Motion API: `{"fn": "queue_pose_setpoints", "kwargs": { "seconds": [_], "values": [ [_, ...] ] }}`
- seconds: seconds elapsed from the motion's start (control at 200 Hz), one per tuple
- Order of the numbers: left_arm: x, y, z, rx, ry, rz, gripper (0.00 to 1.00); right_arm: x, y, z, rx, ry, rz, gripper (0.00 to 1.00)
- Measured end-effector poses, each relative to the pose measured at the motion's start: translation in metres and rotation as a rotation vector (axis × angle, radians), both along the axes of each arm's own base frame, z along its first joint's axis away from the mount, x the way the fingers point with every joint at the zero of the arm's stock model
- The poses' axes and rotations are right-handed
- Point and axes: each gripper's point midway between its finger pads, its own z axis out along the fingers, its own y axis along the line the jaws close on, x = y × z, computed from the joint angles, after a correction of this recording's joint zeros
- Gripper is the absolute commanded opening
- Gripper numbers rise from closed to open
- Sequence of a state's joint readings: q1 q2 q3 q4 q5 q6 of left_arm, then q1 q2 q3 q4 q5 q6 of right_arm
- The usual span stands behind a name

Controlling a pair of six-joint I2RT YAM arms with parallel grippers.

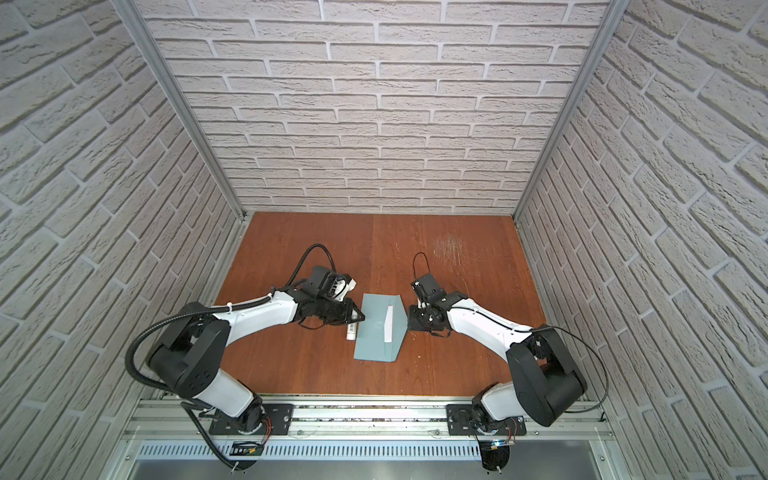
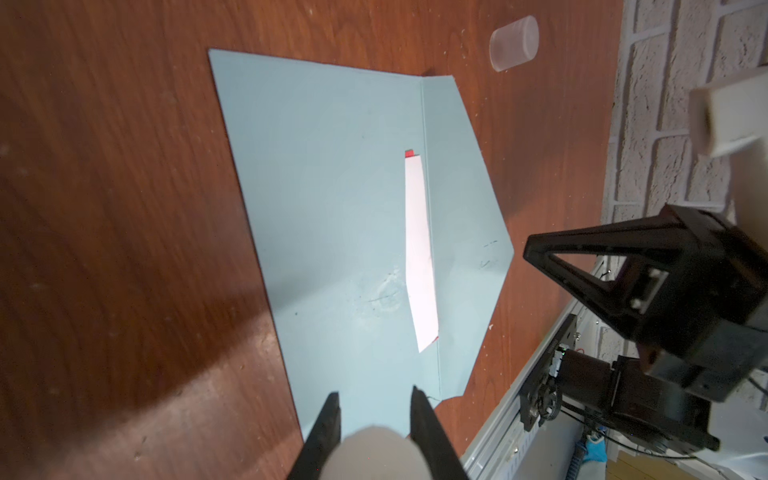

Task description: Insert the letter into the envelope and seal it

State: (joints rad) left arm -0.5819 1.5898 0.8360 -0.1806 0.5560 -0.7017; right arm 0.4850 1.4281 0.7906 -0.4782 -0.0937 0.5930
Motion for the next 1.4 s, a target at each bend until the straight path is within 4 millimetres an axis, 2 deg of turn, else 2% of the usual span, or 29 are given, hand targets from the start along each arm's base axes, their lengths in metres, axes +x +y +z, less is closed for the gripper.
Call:
{"fn": "queue_pose_setpoints", "kwargs": {
  "seconds": [0.23,0.44,0.585,0.76,1.075,1.4],
  "values": [
    [-0.005,0.001,-0.017,0.004,0.050,-0.011,0.00,-0.002,0.010,-0.012,0.040,0.046,0.015,0.05],
    [-0.014,0.001,-0.041,0.011,0.112,-0.023,0.00,-0.004,0.021,-0.011,0.098,0.070,0.030,0.06],
    [-0.012,-0.008,-0.041,-0.041,0.119,-0.042,0.00,-0.003,0.033,-0.003,0.153,0.081,0.043,0.06],
    [-0.011,-0.013,-0.041,-0.075,0.115,-0.051,0.00,0.009,0.052,0.011,0.196,0.070,0.075,0.05],
    [-0.012,-0.013,-0.041,-0.091,0.103,-0.053,0.00,0.008,0.068,-0.020,0.152,0.169,0.100,0.05],
    [-0.013,-0.013,-0.041,-0.093,0.100,-0.053,0.00,0.021,0.081,-0.013,0.112,0.159,0.115,0.05]
  ]
}}
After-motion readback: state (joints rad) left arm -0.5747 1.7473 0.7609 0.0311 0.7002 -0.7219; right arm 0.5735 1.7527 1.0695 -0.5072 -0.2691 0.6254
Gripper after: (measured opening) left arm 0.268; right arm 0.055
